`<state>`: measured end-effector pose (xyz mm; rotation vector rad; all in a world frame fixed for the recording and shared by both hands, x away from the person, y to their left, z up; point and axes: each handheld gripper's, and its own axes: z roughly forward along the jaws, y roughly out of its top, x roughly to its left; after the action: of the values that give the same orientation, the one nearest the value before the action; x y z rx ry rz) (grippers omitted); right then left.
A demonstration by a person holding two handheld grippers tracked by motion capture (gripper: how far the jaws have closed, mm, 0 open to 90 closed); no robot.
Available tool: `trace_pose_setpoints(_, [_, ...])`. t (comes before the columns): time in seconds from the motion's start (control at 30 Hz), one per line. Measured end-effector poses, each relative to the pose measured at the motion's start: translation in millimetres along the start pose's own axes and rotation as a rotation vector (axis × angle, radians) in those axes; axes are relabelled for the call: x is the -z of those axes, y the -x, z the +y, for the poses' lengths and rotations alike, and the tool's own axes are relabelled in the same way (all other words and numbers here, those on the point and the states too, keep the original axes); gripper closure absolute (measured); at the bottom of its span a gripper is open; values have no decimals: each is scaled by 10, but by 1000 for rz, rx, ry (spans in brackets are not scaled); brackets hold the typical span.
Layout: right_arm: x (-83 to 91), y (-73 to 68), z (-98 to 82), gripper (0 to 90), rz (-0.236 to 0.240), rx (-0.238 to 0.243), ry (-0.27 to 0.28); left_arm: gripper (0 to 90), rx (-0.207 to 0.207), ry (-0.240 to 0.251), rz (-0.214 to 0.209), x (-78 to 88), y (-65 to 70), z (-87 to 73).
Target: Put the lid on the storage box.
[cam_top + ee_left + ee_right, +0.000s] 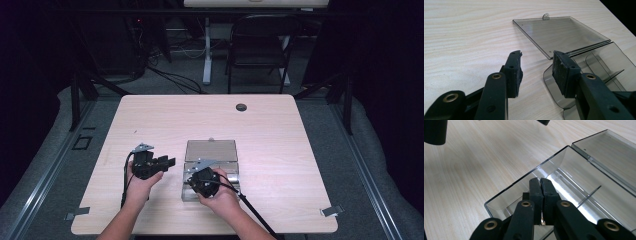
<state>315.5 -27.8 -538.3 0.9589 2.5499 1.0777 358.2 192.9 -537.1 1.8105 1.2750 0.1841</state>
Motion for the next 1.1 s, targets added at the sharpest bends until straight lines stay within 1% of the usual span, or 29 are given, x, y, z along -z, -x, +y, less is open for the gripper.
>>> trace_pose_setpoints(0.53, [-128,-40,-37,884,3,9,-29,587,-1,0,0,-3,2,-1])
trace_pose_setpoints(1.1, [-163,-45,-55,883,11,14,-46,585,0,0,-2,1,1,1])
